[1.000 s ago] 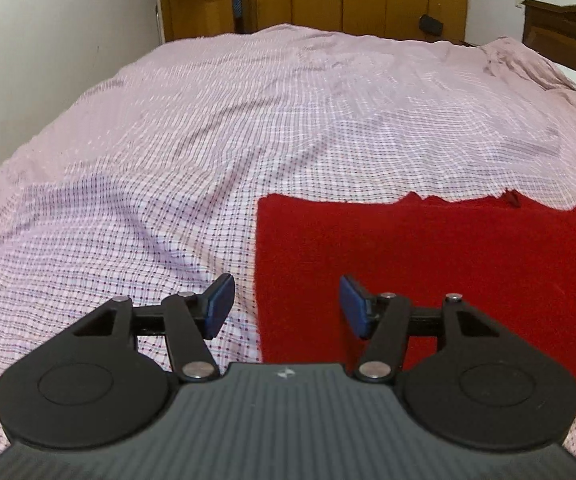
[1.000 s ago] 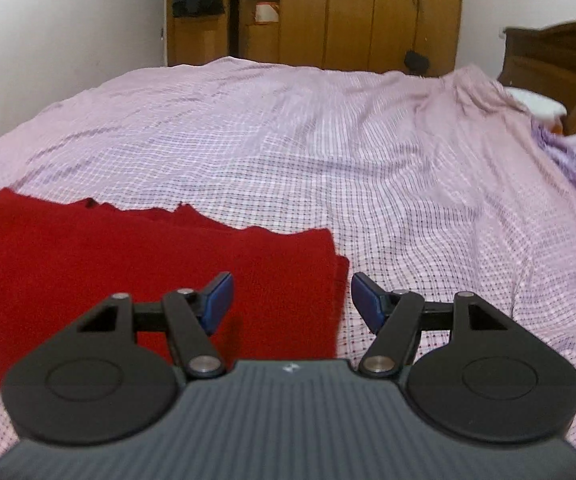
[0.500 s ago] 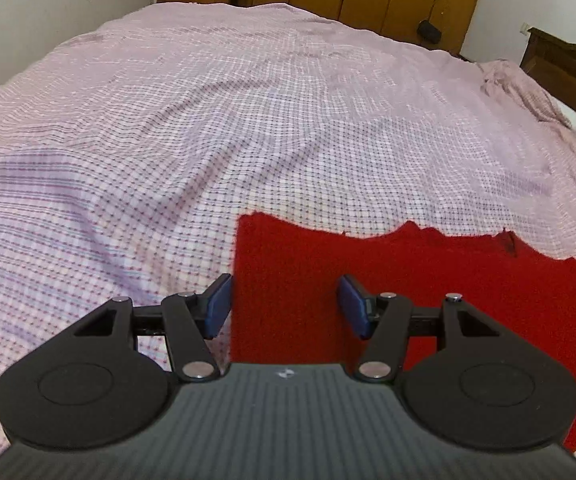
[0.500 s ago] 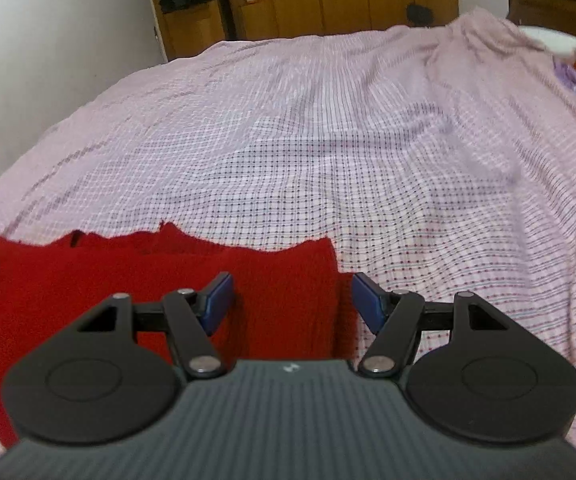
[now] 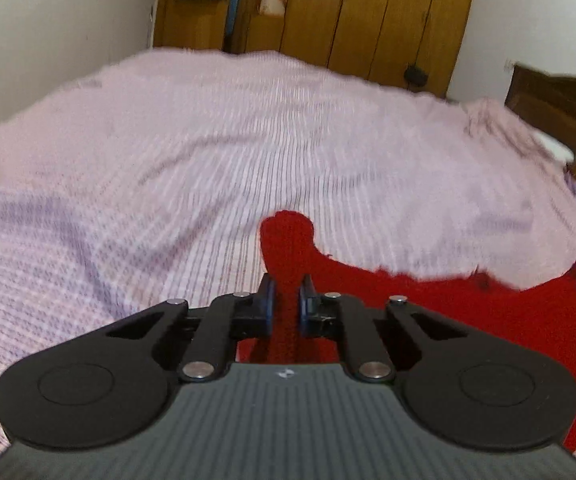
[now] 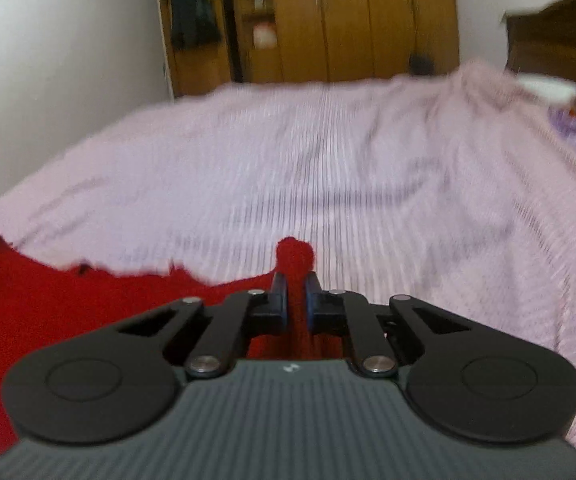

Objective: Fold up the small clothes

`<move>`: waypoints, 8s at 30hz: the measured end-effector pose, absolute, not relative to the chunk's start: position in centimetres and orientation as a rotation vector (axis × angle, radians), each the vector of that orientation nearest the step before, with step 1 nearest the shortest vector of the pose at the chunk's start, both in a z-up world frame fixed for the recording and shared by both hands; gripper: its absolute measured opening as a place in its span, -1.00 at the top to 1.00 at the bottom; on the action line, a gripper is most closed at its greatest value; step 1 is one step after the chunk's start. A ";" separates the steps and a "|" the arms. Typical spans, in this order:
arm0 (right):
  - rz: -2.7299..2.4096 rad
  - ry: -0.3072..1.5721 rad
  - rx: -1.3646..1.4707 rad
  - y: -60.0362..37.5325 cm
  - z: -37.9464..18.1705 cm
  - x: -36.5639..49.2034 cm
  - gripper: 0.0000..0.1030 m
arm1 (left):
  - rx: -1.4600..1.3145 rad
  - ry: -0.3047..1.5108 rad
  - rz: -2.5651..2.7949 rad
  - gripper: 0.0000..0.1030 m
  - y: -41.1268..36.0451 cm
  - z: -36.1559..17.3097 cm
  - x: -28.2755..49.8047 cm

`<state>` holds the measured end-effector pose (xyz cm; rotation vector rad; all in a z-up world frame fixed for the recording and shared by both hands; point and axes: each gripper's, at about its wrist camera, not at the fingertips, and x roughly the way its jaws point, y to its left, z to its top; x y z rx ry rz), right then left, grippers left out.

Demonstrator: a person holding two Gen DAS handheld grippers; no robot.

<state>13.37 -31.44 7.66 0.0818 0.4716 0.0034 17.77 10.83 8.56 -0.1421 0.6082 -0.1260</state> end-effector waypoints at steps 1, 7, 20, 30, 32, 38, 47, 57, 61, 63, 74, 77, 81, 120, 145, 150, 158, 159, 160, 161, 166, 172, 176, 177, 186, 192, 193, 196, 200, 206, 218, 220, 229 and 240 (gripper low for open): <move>-0.005 0.438 0.073 -31.3 8.3 13.2 0.78 | -0.148 0.588 -0.125 0.75 10.8 9.0 17.8; -0.077 0.419 0.038 -30.9 8.4 15.9 0.78 | -0.148 0.603 -0.076 0.75 10.8 8.6 20.5; -0.197 0.646 -0.020 -30.7 2.2 19.5 0.40 | -0.012 0.724 0.017 0.29 10.1 3.2 22.6; -0.124 0.567 0.161 -32.0 7.8 12.5 0.22 | 0.018 0.705 -0.023 0.00 10.5 8.1 17.4; -0.097 0.574 0.180 -31.6 8.3 10.6 0.12 | -0.005 0.712 -0.035 -0.01 10.6 8.5 15.7; -0.018 0.609 0.247 -30.0 8.3 5.9 0.11 | -0.058 0.742 -0.073 -0.01 9.8 8.9 10.6; -0.048 0.672 0.331 -29.5 5.1 5.5 0.12 | -0.021 0.798 -0.048 -0.01 8.4 5.9 8.2; -0.108 0.687 0.372 -29.1 3.5 5.8 0.12 | -0.029 0.828 -0.042 -0.03 8.4 4.5 8.8; -0.111 0.704 0.474 -29.6 5.3 4.8 -0.14 | -0.028 0.816 -0.036 -0.04 8.5 5.5 7.9; -0.098 0.692 0.545 -29.7 6.3 3.7 -0.39 | -0.026 0.812 -0.035 -0.04 8.6 6.0 7.4; -0.170 0.603 0.889 -29.0 6.7 -1.1 -0.58 | -0.087 0.815 -0.078 -0.25 9.1 7.8 3.6; -0.215 0.604 0.930 -28.5 4.8 -0.7 -0.59 | -0.080 0.825 -0.071 -0.27 9.2 7.7 3.0; -0.305 0.569 0.973 -29.1 2.3 0.2 -0.59 | -0.094 0.838 -0.063 -0.27 9.5 7.2 2.6; -0.169 0.365 0.876 -30.6 -0.1 5.3 0.33 | -0.066 0.891 0.032 -0.29 9.2 5.4 4.7; 0.084 0.252 0.376 -18.5 11.7 7.7 0.39 | -0.031 0.767 0.076 -0.29 13.3 10.4 4.1; 0.123 0.269 0.322 -15.6 12.1 8.8 0.39 | -0.028 0.760 0.076 -0.29 13.6 10.5 4.1; 0.201 0.347 0.137 -9.8 9.9 10.6 0.39 | -0.061 0.773 0.095 -0.29 14.9 9.6 4.1; 0.211 0.363 0.114 -9.1 9.4 10.7 0.39 | -0.066 0.777 0.098 -0.29 15.1 9.5 4.1; 0.220 0.383 0.090 -8.3 8.8 10.8 0.39 | -0.071 0.781 0.101 -0.29 15.3 9.3 4.0; 0.230 0.403 0.069 -7.6 8.2 11.0 0.39 | -0.075 0.783 0.104 -0.29 15.5 9.2 4.0; 0.247 0.430 -0.035 -5.3 5.9 10.6 0.39 | -0.088 0.795 0.118 -0.29 16.5 8.4 4.0; 0.186 0.362 0.003 -5.6 7.8 10.3 0.41 | -0.112 0.807 0.134 -0.29 18.0 7.4 3.8; 0.192 0.269 -0.039 -4.3 10.4 9.4 0.41 | -0.133 0.810 0.149 -0.29 19.4 7.0 3.4; 0.207 0.259 -0.064 -3.6 10.5 9.1 0.41 | -0.141 0.811 0.153 -0.29 19.7 6.9 3.4; 0.309 0.410 -0.176 0.7 5.5 8.6 0.30 | -0.172 0.817 0.170 -0.29 21.4 6.3 2.7; 0.362 0.458 -0.067 -0.1 7.3 7.5 -0.06 | -0.173 0.812 0.165 -0.29 21.2 6.7 2.6; 0.377 0.465 -0.042 -0.3 7.6 7.2 -0.13 | -0.173 0.809 0.163 -0.29 21.0 6.9 2.6; 0.429 0.496 0.073 -1.4 8.1 6.6 -0.17 | -0.172 0.789 0.144 -0.29 20.6 7.7 2.7; 0.468 0.512 0.226 -4.2 9.6 5.6 -0.26 | -0.141 0.761 0.125 -0.29 19.6 9.2 3.0; 0.420 0.485 0.383 -8.5 11.3 4.9 -0.34 | -0.108 0.706 0.074 -0.29 17.5 12.0 4.1; 0.180 0.548 0.616 -16.4 8.7 6.9 -0.38 | -0.169 0.708 -0.072 -0.29 12.0 14.0 10.3; 0.165 0.568 0.650 -17.2 7.7 7.6 -0.38 | -0.177 0.718 -0.082 -0.29 11.2 13.7 11.7; 0.124 0.623 0.716 -19.3 4.6 9.8 -0.38 | -0.241 0.805 -0.092 -0.29 10.0 10.1 15.7; 0.325 0.658 0.846 -19.1 2.8 12.3 -0.36 | -0.342 0.718 -0.222 0.59 10.9 9.2 13.9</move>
